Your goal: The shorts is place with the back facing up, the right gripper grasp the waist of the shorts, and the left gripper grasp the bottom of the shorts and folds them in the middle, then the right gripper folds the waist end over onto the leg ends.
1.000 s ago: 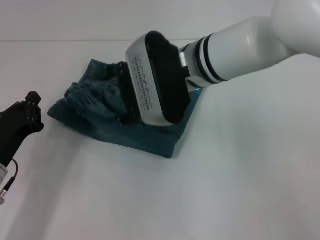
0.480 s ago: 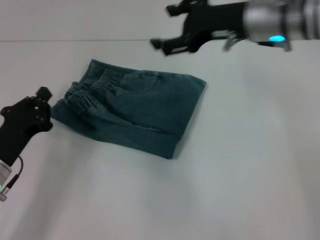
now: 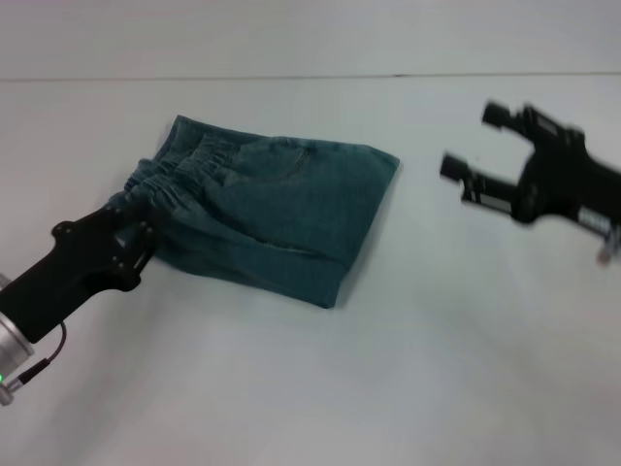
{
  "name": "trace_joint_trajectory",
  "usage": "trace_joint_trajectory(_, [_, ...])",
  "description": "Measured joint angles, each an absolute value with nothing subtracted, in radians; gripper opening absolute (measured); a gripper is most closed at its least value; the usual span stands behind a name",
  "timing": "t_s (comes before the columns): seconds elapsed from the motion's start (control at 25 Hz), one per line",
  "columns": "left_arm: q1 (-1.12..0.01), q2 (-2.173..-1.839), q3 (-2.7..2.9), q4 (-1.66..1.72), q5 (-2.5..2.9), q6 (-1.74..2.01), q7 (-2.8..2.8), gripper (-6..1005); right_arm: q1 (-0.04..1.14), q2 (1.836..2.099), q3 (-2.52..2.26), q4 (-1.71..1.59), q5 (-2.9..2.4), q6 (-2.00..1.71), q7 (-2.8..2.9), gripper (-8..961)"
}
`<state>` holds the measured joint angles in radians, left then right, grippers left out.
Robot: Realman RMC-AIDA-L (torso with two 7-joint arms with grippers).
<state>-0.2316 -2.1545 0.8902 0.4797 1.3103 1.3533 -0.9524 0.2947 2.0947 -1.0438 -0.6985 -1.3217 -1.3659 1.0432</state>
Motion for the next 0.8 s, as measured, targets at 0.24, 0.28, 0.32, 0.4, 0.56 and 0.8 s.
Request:
trace_joint_trajectory(0.24, [-0.257,-2.138,0.830,0.579,1.550,1.378,-1.146,206,0.254,2.090,-1.043,-0.534,-1.306,-1.413,0.912,918])
trace_joint_trajectory(0.28, [-0.268,-2.129,0.805,0.585,1.592,1.393,-1.168,242,0.252,2.089,-1.045,-0.527,-1.326,-1.416,0.910,919])
trace_joint_trajectory(0.32, [-0.279,-2.123,0.783,0.586,1.626,1.406,-1.184,279,0.252,2.089,-1.045,-0.525,-1.351,-1.418,0.910,919])
trace_joint_trajectory(0.4, [-0.298,-2.110,0.740,0.587,1.687,1.429,-1.209,352,0.251,2.088,-1.045,-0.527,-1.405,-1.422,0.914,919])
trace_joint_trajectory(0.56, [-0.319,-2.095,0.680,0.600,1.785,1.468,-1.224,529,0.257,2.088,-1.045,-0.537,-1.490,-1.424,0.942,920])
trace_joint_trajectory(0.8, [-0.344,-2.083,0.673,0.626,1.913,1.494,-1.242,841,0.264,2.088,-1.041,-0.585,-1.600,-1.417,0.996,923])
